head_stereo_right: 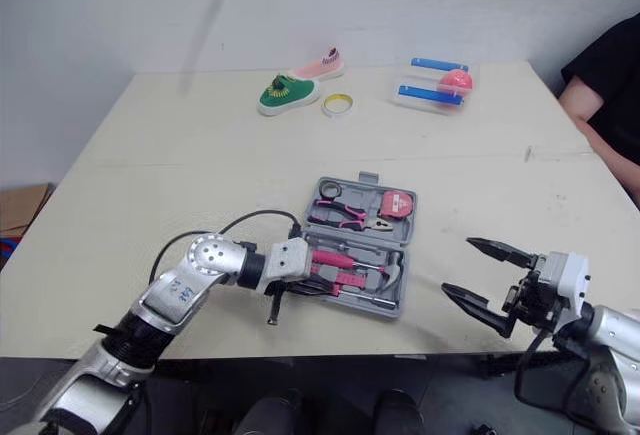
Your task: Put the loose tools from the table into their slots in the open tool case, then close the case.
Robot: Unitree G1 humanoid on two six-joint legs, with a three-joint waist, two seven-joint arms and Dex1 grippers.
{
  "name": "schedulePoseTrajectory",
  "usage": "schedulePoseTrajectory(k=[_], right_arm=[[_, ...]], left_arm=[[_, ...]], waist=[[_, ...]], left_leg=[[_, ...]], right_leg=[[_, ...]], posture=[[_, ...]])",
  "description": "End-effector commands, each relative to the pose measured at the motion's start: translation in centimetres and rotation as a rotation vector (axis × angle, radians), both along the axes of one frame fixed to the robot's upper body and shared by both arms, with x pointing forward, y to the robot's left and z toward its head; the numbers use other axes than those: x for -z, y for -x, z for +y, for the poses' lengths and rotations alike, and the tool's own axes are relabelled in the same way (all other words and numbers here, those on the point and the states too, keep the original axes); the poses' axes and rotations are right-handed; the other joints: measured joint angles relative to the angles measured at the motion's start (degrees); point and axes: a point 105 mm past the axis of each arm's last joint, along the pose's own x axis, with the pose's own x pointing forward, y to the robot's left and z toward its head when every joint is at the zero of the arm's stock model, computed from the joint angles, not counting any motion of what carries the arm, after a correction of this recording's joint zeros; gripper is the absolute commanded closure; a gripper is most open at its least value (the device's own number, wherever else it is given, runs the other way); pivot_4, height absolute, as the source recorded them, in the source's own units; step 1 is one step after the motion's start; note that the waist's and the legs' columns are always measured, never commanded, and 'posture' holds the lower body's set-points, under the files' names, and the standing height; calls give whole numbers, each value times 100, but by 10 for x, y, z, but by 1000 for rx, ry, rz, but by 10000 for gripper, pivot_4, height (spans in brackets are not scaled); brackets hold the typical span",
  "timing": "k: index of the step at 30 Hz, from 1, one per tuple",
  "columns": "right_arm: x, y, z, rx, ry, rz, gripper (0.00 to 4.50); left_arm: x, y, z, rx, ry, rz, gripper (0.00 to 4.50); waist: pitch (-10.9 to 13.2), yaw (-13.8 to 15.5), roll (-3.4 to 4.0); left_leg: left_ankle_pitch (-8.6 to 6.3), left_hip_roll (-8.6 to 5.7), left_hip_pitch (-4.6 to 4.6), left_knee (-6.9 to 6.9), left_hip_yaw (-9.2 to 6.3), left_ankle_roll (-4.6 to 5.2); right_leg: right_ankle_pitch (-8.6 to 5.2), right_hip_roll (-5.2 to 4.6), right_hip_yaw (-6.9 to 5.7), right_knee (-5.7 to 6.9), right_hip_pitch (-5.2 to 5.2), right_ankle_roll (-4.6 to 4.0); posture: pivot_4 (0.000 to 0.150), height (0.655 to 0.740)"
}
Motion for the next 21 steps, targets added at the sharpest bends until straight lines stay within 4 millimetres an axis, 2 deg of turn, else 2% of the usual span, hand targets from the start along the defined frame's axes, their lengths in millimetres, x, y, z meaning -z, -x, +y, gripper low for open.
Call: schedulePoseTrajectory(k=[1,4,6,8,9,12,15,16,20,21], right_arm=[[-14,1,-12,23,1,-46,0],[-13,1,-16,34,5,-32,0],[-5,-3,-21,96,46,43,0],[1,-10,-22,147,94,112,0],[2,-14,-21,166,114,125,0],[7,-21,-10,136,156,148,0],[14,-29,-2,121,193,174,7271],[18,-30,-1,119,212,195,12603],[28,-40,4,101,293,199,29152],[30,-43,5,101,301,196,34795]], left_arm=[[-41,3,5,54,199,-67,44748],[-62,6,13,64,270,-94,44748],[-87,1,27,19,347,-143,44748],[-100,-8,38,-52,388,-163,44748],[-101,-12,44,-89,386,-155,44748],[-83,-37,77,-268,269,-168,44748],[-67,-60,100,-448,223,-156,45000],[-62,-59,102,-451,214,-126,45000],[-48,-66,98,-505,201,-93,45000],[-46,-68,97,-517,195,-95,45000]], waist=[[53,-1,-42],[61,-7,-54],[63,-9,-55],[69,-8,-64],[70,-7,-66],[76,-24,-74],[80,-16,-78],[85,-15,-84],[103,4,-110],[105,6,-113]], left_leg=[[16,1,-24,0,-2,6],[31,1,-104,17,-13,-2],[37,-6,-104,16,-6,-1],[38,-8,-106,17,-3,5],[43,-19,-101,19,8,15],[42,-19,-85,13,19,18],[40,-19,-89,6,20,16],[40,-19,-91,4,22,16],[39,-20,-102,4,20,17],[38,-23,-103,5,20,19]], right_leg=[[0,1,-4,8,-25,0],[1,7,-15,25,-96,-2],[1,12,-20,23,-93,-1],[2,16,-24,32,-91,2],[8,13,-29,26,-91,13],[13,11,-30,27,-86,21],[13,15,-30,29,-97,22],[13,16,-30,28,-101,22],[13,30,-37,37,-101,22],[14,30,-37,35,-101,23]], posture=[[1500,7400],[1500,7400],[1500,7400],[1500,7400],[1500,7400],[1500,7400],[1500,7400],[1500,7400],[1500,7400],[1500,7400]])
